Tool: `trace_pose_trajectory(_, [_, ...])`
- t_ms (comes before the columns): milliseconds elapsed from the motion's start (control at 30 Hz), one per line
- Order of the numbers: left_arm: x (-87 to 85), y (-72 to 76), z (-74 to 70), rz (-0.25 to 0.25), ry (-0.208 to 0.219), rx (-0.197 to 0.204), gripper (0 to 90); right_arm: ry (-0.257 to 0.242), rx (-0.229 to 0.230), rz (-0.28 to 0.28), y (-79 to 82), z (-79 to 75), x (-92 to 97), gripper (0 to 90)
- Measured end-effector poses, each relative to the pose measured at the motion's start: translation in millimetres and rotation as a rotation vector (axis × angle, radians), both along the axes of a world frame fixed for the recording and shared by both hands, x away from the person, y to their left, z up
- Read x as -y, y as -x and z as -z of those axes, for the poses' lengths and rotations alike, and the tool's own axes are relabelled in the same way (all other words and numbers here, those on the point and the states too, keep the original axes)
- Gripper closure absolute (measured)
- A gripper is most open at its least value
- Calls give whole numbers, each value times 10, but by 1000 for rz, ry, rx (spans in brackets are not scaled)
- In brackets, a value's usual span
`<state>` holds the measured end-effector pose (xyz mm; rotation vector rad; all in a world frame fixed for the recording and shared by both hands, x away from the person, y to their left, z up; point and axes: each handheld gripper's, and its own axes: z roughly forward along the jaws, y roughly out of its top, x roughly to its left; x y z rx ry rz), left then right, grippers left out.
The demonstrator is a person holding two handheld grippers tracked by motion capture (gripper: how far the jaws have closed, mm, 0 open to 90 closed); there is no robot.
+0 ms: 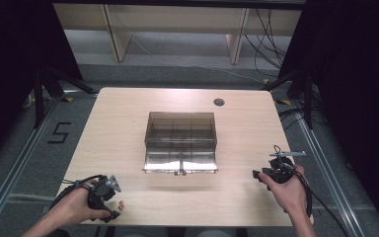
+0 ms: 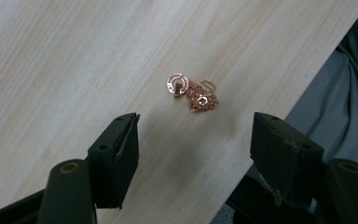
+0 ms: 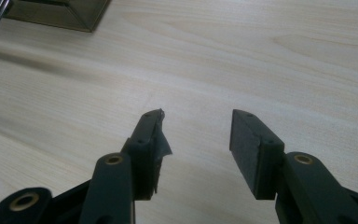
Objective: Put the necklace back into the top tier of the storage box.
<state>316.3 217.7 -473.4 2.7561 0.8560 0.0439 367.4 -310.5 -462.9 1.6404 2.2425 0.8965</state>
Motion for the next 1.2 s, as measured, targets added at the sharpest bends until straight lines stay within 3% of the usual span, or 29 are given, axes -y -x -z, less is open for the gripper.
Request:
trace_pose_trajectory(33, [14, -4, 9, 3, 2, 2, 328, 0, 5, 17, 3, 1, -10, 547])
trace_pose_trajectory(100, [36, -9, 13, 13, -7, -8, 330, 2, -6, -10, 3, -6, 14, 547])
trace_pose_trajectory(267, [65, -28, 11, 19, -13, -12, 356, 1, -5, -2, 2, -1, 12, 546])
trace_pose_trajectory(400, [80, -46, -2, 35, -26, -21, 381, 9, 14, 5, -1, 11, 2, 546])
trace_pose_trajectory(567, [110, -80, -8, 51, -36, -34, 407, 19, -4, -5, 2, -6, 2, 546])
trace_pose_trajectory(600, [121, -98, -10, 48, -35, -42, 418, 31, -41, 4, 8, -37, -1, 546])
trace_pose_trajectory(667, [134, -112, -15, 46, -45, -39, 440, 44, -17, -6, 4, -20, 9, 546])
trace_pose_trajectory(767, [147, -130, -20, 61, -58, -40, 464, 32, -32, 0, 5, -33, 5, 546])
trace_pose_trajectory(833, [171, -135, -12, 65, -54, -39, 471, 45, -15, -8, 3, -23, 10, 546])
trace_pose_trajectory(867, [190, -146, -8, 85, -64, -43, 475, 32, -32, 0, 5, -34, 5, 546])
trace_pose_trajectory(1000, [222, -168, 7, 123, -85, -45, 516, 33, -31, 1, 3, -29, 3, 546])
trace_pose_trajectory(1200, [249, -194, 27, 143, -99, -40, 555, 33, -32, 0, 3, -28, 2, 546])
